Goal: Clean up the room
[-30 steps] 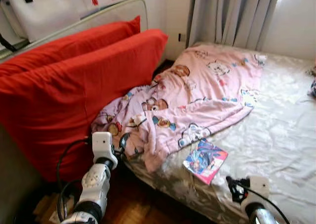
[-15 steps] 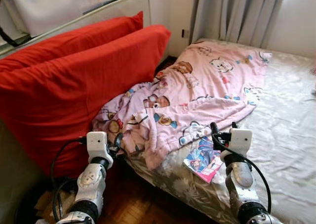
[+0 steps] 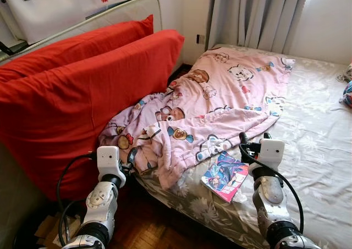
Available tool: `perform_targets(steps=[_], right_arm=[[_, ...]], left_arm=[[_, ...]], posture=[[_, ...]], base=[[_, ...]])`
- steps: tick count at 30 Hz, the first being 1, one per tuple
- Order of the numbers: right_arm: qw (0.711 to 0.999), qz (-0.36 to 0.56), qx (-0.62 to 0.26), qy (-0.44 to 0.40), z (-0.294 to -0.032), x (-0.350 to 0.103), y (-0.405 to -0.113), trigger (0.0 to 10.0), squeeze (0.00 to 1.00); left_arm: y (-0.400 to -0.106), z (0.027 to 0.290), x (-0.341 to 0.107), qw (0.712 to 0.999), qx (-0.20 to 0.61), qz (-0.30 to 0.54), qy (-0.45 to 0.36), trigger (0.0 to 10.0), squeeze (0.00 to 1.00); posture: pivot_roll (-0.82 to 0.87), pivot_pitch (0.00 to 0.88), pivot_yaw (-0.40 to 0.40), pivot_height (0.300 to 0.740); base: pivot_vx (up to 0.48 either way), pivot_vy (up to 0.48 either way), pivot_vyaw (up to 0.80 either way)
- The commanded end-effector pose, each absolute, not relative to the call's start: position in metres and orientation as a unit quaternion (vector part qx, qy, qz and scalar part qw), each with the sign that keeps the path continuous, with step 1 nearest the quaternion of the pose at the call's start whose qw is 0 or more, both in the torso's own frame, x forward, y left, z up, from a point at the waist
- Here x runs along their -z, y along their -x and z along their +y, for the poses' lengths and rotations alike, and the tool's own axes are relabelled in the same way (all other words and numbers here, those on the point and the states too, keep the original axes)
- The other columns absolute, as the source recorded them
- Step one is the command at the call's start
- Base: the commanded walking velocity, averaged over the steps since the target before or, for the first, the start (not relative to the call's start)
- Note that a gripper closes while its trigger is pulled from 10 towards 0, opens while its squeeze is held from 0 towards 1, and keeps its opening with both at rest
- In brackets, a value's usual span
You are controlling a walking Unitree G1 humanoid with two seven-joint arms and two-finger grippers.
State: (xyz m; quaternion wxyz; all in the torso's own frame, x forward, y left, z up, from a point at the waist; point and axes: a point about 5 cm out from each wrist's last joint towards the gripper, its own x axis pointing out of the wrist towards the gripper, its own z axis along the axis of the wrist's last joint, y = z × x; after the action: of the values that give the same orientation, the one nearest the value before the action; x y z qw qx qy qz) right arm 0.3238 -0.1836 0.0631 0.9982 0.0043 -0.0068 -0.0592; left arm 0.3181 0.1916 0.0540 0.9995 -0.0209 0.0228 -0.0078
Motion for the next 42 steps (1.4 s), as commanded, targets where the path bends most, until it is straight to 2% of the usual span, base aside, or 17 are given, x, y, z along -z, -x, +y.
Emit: perform_targets(steps=[1,6,19,22,42], right_arm=[[0.998,0.004,0.059,-0.006,-0.183,-0.062,-0.325,10.0,0.0],[0.999,0.005,0.054,-0.003,-0.182,-0.061,-0.324,10.0,0.0],[0.998,0.036,0.05,-0.003,-0.181,-0.053,-0.323,10.0,0.0],[0.998,0.047,0.044,-0.003,-0.179,-0.05,-0.323,10.0,0.0],[0.997,0.066,0.034,-0.016,-0.179,-0.044,-0.32,10.0,0.0]], left_arm=[[-0.32,0.195,-0.057,1.0,0.002,0.018,0.021,10.0,0.0],[-0.32,0.194,-0.058,1.0,0.004,0.017,0.021,10.0,0.0],[-0.32,0.193,-0.057,1.0,0.005,0.02,0.019,10.0,0.0],[-0.32,0.192,-0.056,1.0,0.006,0.021,0.02,10.0,0.0],[-0.318,0.19,-0.054,0.999,0.009,0.025,0.02,10.0,0.0]], posture=[[-0.01,0.0,0.033,0.726],[-0.01,0.0,0.033,0.696],[0.0,0.0,0.033,0.696],[-0.01,0.0,0.034,0.666],[-0.01,0.0,0.034,0.666]], base=[[0.0,0.0,0.0],[0.0,0.0,0.0],[0.0,0.0,0.0],[0.0,0.0,0.0],[0.0,0.0,0.0]])
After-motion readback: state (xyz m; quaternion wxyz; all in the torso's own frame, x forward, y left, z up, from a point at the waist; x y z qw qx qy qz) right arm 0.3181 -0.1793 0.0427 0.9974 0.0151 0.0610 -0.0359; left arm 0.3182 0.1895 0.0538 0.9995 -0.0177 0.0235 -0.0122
